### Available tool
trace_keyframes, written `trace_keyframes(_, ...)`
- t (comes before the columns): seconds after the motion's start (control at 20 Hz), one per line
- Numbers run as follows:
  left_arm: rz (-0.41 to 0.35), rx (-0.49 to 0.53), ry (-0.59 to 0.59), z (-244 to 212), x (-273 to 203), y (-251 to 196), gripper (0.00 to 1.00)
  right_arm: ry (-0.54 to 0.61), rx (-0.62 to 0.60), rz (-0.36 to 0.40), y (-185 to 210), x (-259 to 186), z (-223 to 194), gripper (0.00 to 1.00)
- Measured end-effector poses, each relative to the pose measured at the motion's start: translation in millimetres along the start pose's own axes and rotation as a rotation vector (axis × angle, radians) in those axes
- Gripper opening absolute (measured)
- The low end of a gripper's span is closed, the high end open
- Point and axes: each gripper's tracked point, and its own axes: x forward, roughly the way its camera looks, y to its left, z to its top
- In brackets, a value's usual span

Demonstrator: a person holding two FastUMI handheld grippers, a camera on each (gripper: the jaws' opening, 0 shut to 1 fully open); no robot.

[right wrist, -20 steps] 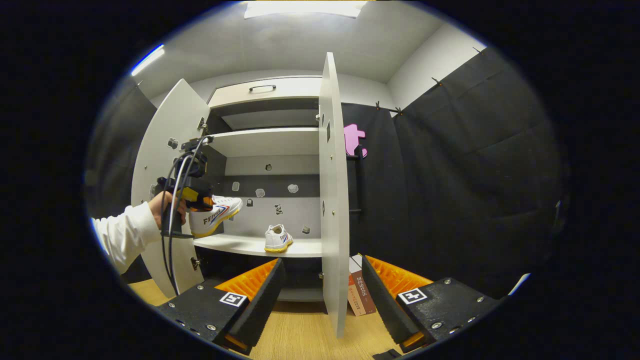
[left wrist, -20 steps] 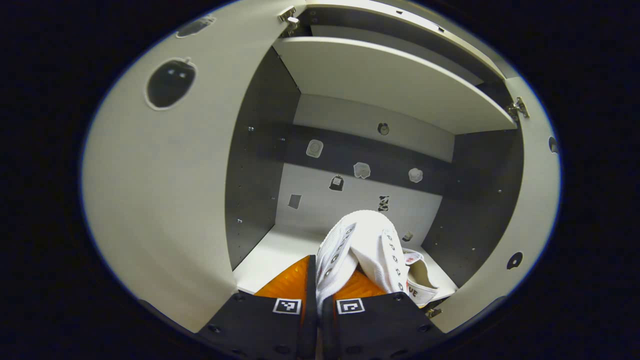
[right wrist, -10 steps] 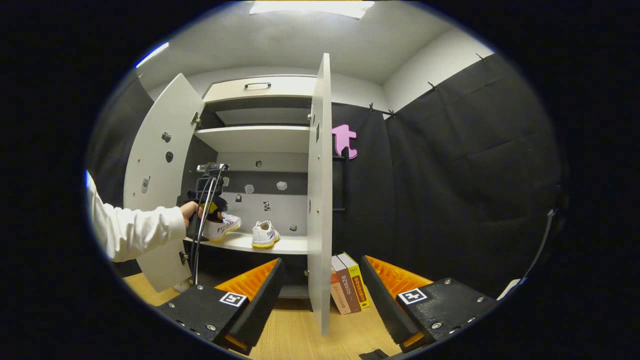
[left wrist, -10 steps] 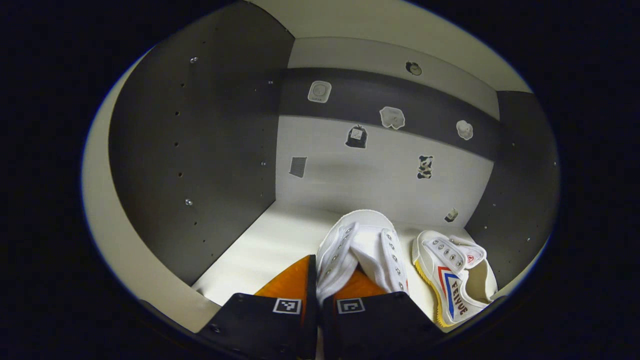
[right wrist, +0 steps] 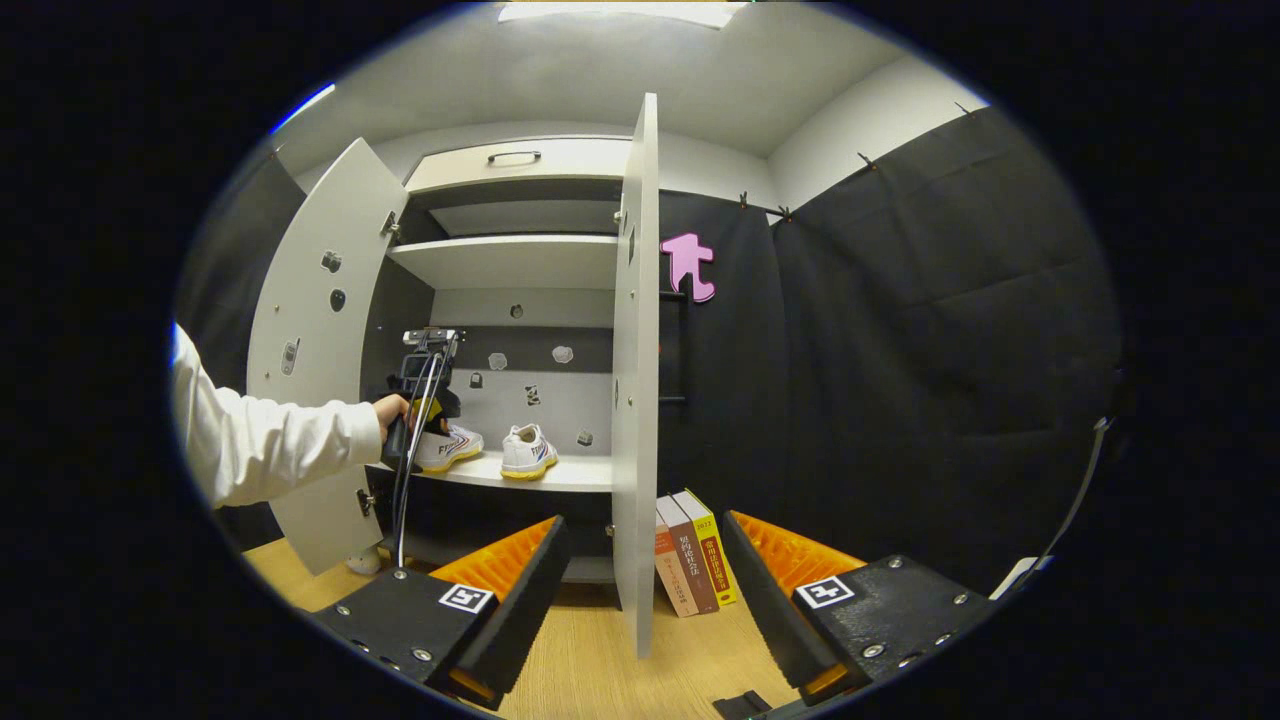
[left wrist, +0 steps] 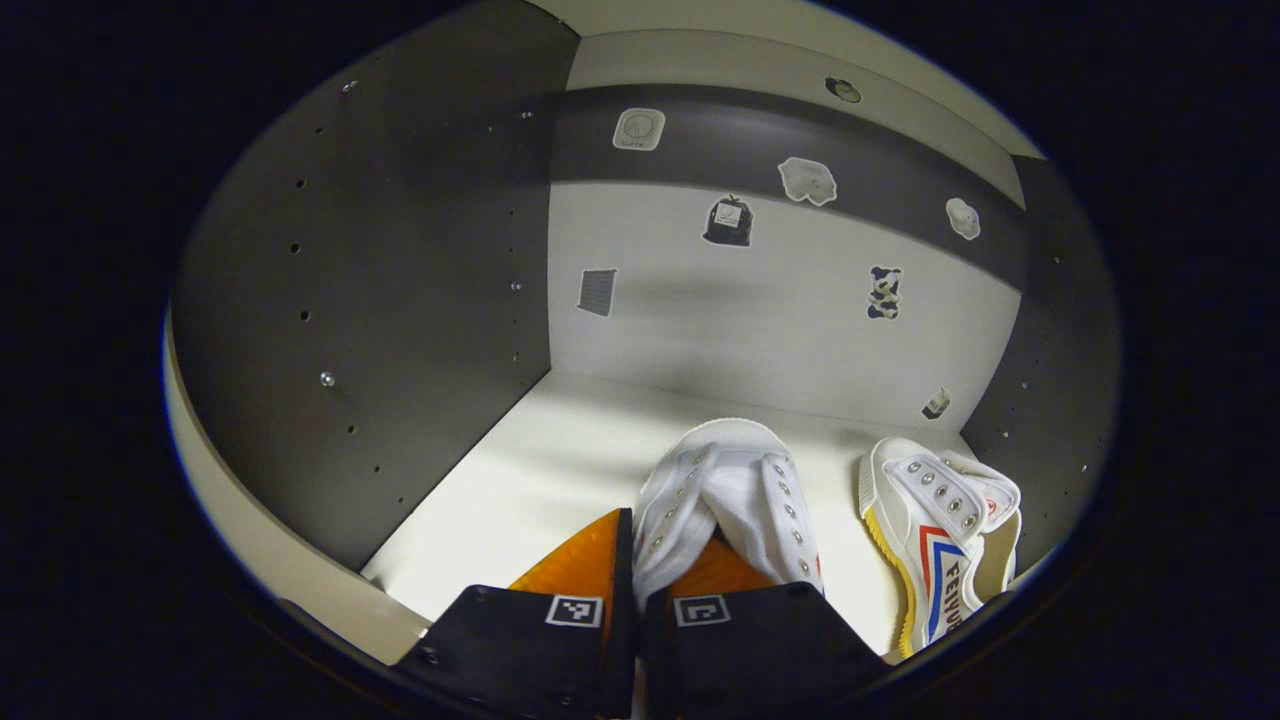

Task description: Grab one shoe with the right hand and put it into the shoe cabinet, grab the other shoe with the left hand and put it into the shoe cabinet; then close the right door with the right hand and the left door with the left hand.

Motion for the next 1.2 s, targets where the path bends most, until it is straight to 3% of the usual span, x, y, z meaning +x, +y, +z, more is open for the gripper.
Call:
trace_keyframes(0.15,-0.016,0.045,0.011,-0.2,-1.1,-7.3,0.19,-0.002,0.022,0.01,-0.1,3.1,-1.2,0.94)
trace_keyframes(0.2,-0.024,0.049,0.006,1.3,-3.2,-9.7,0.25,-0.004,0.026,0.013,0.1,3.5,-1.4,0.94)
trace_keyframes(0.35,0.02,0.059,0.008,1.3,-6.8,0.1,0.37,0.003,0.028,0.026,1.4,5.4,-5.8,0.94)
trace_keyframes(0.5,0.012,0.056,-0.008,3.2,-15.4,3.8,0.63,0.0,0.033,0.038,2.4,5.9,-6.2,0.94)
trace_keyframes(0.8,-0.061,0.027,-0.153,15.1,-62.9,7.2,0.98,-0.016,0.053,0.087,14.7,9.3,-0.8,0.94)
trace_keyframes(1.2,-0.198,0.027,-0.427,53.6,-203.3,10.5,0.96,-0.024,0.07,0.158,36.0,17.8,2.8,0.94)
